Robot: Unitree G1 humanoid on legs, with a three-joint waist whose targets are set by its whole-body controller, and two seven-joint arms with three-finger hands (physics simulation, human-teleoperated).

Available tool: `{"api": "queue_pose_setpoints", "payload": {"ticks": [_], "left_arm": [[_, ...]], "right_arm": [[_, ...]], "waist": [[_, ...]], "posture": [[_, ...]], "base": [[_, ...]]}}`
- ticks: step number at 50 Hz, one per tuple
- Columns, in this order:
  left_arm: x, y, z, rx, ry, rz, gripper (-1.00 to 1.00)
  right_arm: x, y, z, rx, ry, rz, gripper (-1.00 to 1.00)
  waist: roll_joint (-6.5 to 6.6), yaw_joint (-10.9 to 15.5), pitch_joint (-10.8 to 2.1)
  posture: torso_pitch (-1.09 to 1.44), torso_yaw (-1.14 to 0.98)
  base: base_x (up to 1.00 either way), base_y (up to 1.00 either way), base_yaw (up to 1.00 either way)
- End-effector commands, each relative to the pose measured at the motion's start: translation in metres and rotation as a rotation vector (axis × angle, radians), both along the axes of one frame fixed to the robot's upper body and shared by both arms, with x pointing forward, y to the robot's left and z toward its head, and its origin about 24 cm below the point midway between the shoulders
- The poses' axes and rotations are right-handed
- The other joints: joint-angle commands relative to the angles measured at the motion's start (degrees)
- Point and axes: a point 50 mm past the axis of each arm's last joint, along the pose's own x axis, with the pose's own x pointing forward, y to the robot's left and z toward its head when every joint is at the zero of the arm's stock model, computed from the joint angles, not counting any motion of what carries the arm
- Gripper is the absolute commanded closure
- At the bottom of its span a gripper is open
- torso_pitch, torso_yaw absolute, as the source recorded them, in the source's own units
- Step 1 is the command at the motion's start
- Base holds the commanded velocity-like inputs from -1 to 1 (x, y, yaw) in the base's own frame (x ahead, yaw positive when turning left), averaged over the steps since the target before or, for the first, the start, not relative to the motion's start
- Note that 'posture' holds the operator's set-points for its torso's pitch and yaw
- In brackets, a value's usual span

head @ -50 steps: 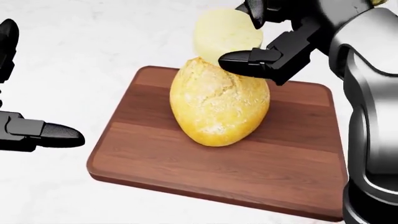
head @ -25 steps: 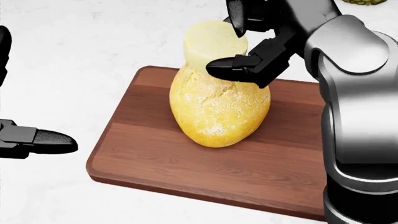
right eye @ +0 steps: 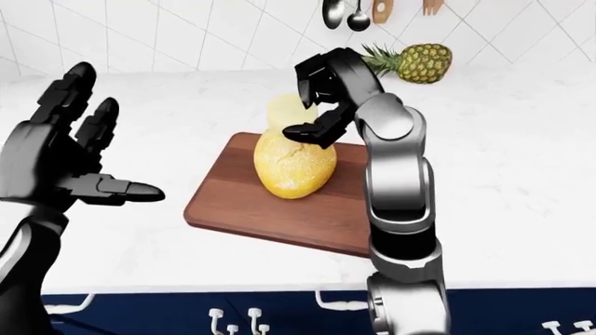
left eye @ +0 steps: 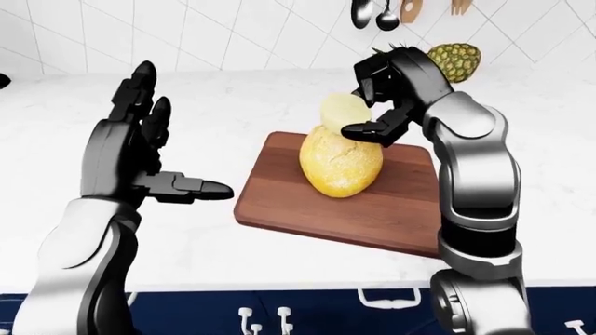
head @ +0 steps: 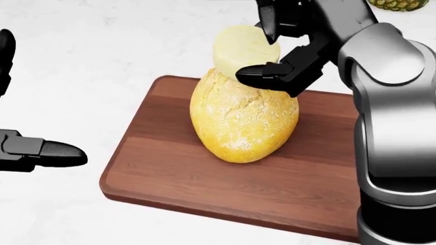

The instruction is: Pick up the wedge of cheese and place it on the slice of bread to prepare a simple cheese on bread dish.

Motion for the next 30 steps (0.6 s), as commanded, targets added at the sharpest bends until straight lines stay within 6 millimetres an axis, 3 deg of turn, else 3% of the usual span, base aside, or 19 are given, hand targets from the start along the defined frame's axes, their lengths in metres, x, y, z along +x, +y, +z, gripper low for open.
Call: {"api": "queue_pose_setpoints", "payload": {"ticks": [1, 4, 5, 6, 23, 26, 30], "left_arm": [[-0.0050, -0.0006, 0.0127, 0.019, -0.079, 0.002, -1.00], [-0.0052, -0.0007, 0.0130, 0.018, -0.080, 0.002, -1.00], [-0.0052, -0.0008, 0.0130, 0.019, -0.079, 0.002, -1.00], [-0.0050, -0.0007, 0.0129, 0.019, -0.079, 0.002, -1.00], [-0.0072, 0.0002, 0.0159, 0.021, -0.084, 0.007, -1.00], [-0.0077, -0.0002, 0.0174, 0.023, -0.085, 0.007, -1.00], [-0.0077, 0.0004, 0.0180, 0.023, -0.087, 0.009, -1.00]], "right_arm": [[-0.0042, -0.0005, 0.0149, -0.005, -0.069, -0.006, 1.00], [-0.0052, -0.0005, 0.0168, -0.004, -0.071, -0.003, 0.86], [-0.0051, -0.0007, 0.0167, -0.004, -0.071, -0.004, 0.45], [-0.0049, -0.0009, 0.0166, -0.005, -0.071, -0.005, 0.20], [-0.0084, -0.0041, 0.0165, -0.010, -0.068, -0.006, 0.10], [-0.0100, -0.0049, 0.0170, -0.013, -0.068, -0.004, -0.07], [-0.0105, -0.0061, 0.0159, -0.014, -0.066, -0.005, -0.15]], "waist": [[0.17, -0.02, -1.25], [0.15, 0.02, -1.25], [0.14, 0.06, -1.25], [0.13, 0.08, -1.24], [0.25, 0.03, -1.23], [0.25, 0.03, -1.26], [0.26, -0.02, -1.25]], "posture": [[0.00, 0.00], [0.00, 0.00], [0.00, 0.00], [0.00, 0.00], [0.00, 0.00], [0.00, 0.00], [0.00, 0.00]], "base": [[0.00, 0.00, 0.00], [0.00, 0.00, 0.00], [0.00, 0.00, 0.00], [0.00, 0.00, 0.00], [0.00, 0.00, 0.00], [0.00, 0.00, 0.00], [0.00, 0.00, 0.00]]}}
